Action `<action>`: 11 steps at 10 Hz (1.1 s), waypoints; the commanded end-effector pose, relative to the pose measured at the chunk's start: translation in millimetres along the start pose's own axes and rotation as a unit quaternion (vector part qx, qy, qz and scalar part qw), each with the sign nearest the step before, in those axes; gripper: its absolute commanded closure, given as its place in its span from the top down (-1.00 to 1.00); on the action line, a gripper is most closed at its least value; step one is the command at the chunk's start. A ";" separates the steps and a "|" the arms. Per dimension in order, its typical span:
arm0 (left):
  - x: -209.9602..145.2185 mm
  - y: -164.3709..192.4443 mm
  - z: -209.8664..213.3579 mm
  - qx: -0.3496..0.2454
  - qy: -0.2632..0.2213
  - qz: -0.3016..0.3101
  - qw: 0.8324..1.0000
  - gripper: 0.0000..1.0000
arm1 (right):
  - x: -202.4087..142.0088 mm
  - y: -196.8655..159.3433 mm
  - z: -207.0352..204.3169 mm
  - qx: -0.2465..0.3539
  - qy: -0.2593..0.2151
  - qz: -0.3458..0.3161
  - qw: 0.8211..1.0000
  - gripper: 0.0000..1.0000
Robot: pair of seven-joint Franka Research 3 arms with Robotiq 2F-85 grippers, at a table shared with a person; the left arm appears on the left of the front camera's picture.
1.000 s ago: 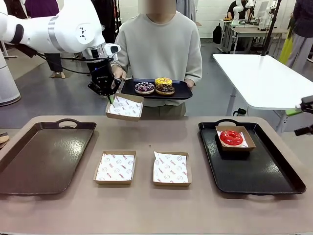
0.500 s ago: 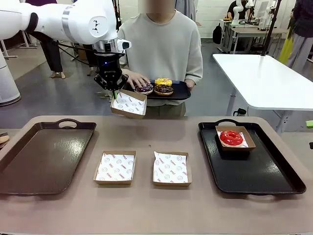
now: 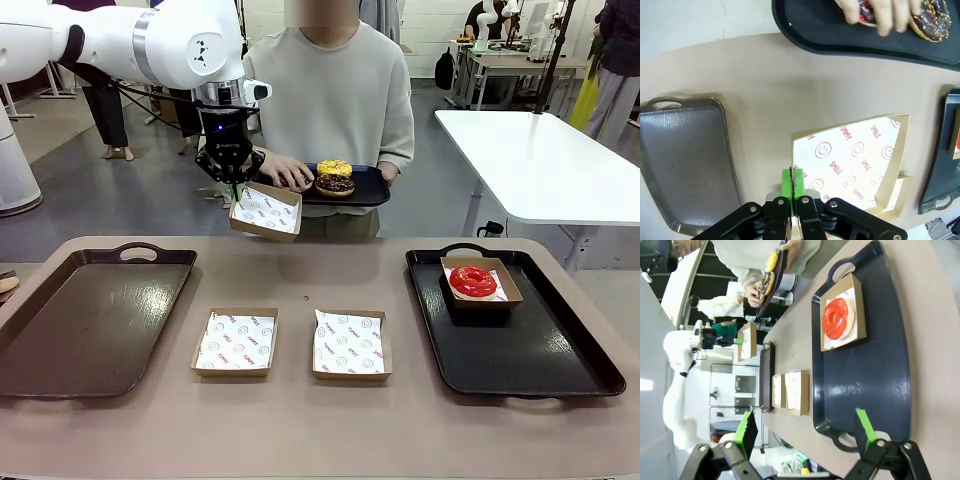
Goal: Individually package the donuts and arrange them on the tray.
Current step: Place the picked Paper togo box on the Handle tray while simultaneously picking up another Paper togo box from the table with the other hand.
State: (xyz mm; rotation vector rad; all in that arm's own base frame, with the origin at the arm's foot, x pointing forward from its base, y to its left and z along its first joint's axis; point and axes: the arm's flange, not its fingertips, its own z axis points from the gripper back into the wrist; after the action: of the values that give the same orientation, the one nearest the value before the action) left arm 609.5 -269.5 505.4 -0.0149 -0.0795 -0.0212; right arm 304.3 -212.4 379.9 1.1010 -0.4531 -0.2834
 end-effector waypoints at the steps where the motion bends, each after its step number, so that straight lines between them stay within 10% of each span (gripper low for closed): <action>1: -5.5 6.3 0.1 -0.006 -0.001 -0.007 1.000 -1.00 | -2.2 3.1 1.2 -0.002 0.009 0.002 1.000 1.00; 11: -5.5 6.3 0.1 -0.006 -0.001 -0.007 1.000 -1.00 | -2.2 3.1 1.2 -0.002 0.009 0.002 1.000 1.00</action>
State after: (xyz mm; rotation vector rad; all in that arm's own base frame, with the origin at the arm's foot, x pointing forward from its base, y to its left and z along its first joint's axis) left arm 609.6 -269.0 504.9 -0.0141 -0.0785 -0.0206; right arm 304.3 -211.4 380.4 1.0972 -0.4473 -0.2787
